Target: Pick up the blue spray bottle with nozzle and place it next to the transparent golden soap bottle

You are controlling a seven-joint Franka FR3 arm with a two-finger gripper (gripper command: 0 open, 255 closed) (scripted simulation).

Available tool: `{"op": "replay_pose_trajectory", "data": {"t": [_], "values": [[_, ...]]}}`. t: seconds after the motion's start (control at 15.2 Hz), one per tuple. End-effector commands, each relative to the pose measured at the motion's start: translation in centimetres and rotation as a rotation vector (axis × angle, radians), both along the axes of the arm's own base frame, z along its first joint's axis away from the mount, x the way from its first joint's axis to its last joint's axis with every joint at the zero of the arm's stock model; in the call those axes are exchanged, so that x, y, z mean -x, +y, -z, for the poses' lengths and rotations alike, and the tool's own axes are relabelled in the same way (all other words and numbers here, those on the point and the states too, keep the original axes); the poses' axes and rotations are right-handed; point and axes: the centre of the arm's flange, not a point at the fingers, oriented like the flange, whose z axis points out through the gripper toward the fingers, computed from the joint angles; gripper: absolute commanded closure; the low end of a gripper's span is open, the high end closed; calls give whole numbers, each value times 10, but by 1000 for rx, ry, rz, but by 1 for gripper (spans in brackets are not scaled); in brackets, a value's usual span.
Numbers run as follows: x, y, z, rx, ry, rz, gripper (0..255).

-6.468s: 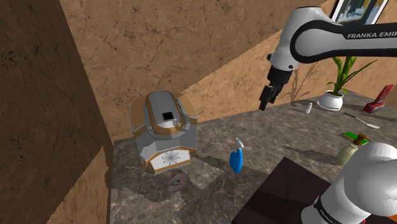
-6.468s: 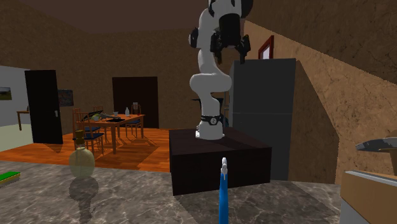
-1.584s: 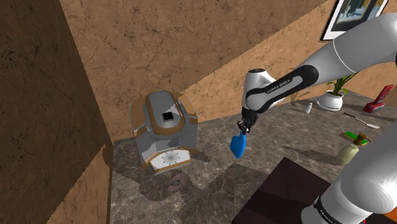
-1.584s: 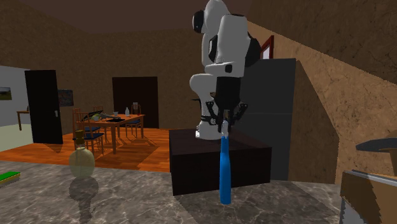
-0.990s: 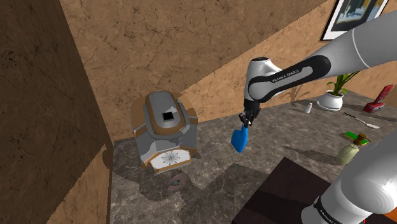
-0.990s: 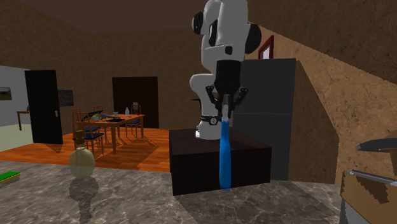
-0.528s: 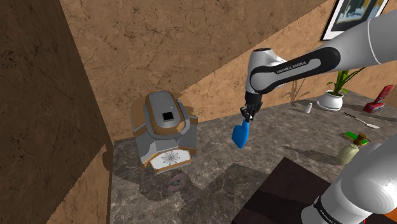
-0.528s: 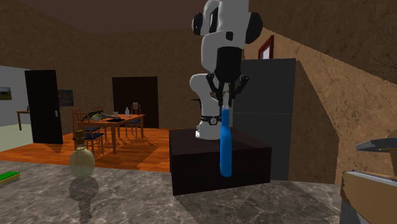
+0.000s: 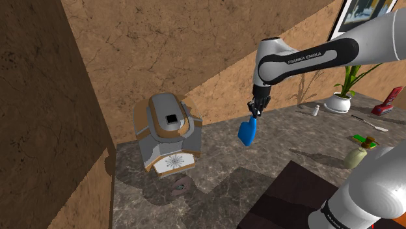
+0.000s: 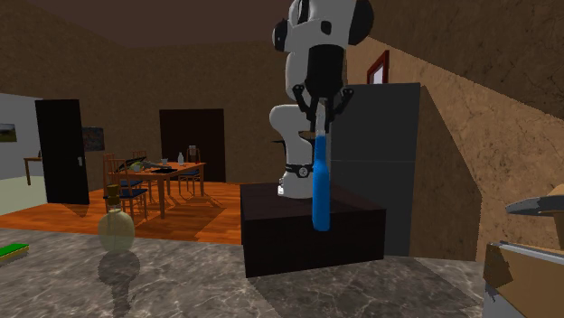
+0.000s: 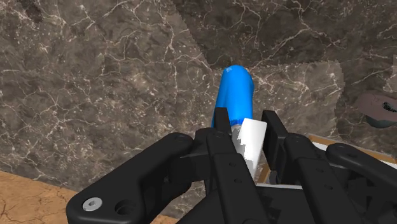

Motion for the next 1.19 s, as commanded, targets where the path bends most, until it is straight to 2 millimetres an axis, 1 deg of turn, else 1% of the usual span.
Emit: {"op": "replay_pose_trajectory", "data": {"t": [0.0, 0.79, 0.86, 1.12], "values": [[0, 0, -11, 0, 0, 0, 255], [0, 0, -74, 0, 0, 0, 255], [0, 0, -78, 0, 0, 0, 255], [23, -47, -78, 0, 0, 0, 255]]}}
